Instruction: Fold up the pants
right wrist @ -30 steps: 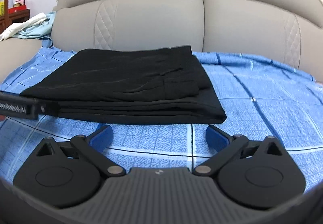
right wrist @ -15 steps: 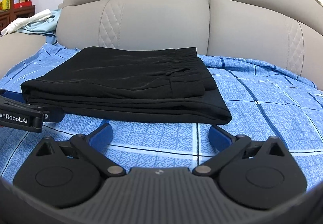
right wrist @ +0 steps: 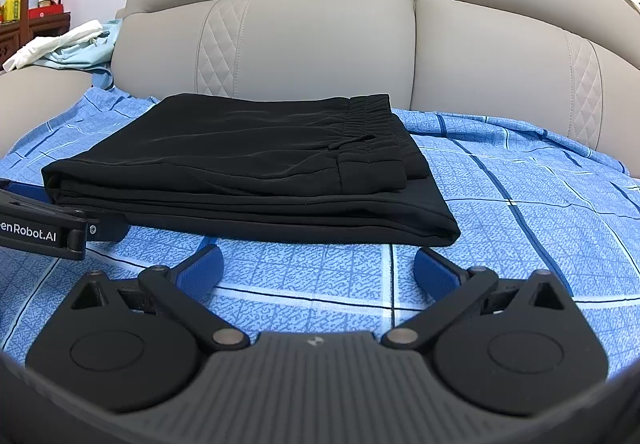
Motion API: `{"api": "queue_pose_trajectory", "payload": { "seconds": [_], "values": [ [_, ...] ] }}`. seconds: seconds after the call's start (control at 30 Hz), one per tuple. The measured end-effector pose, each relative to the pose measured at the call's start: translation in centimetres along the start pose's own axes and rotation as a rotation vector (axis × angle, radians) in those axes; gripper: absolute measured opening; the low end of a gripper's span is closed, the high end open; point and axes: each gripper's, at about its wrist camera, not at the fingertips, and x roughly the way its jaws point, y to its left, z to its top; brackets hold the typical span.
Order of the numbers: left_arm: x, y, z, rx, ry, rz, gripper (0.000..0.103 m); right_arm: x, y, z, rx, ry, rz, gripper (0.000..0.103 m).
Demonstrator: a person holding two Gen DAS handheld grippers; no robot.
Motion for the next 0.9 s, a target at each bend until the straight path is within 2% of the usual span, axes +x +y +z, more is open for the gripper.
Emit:
{"api": "queue_pose_trajectory", "payload": {
  "seconds": [0.9],
  "values": [
    [0.12, -0.02, 0.05, -0.01, 0.01, 0.011, 0.103, 0.02, -0.06, -0.07, 0.001, 0.0, 0.001, 0.103]
  ]
}}
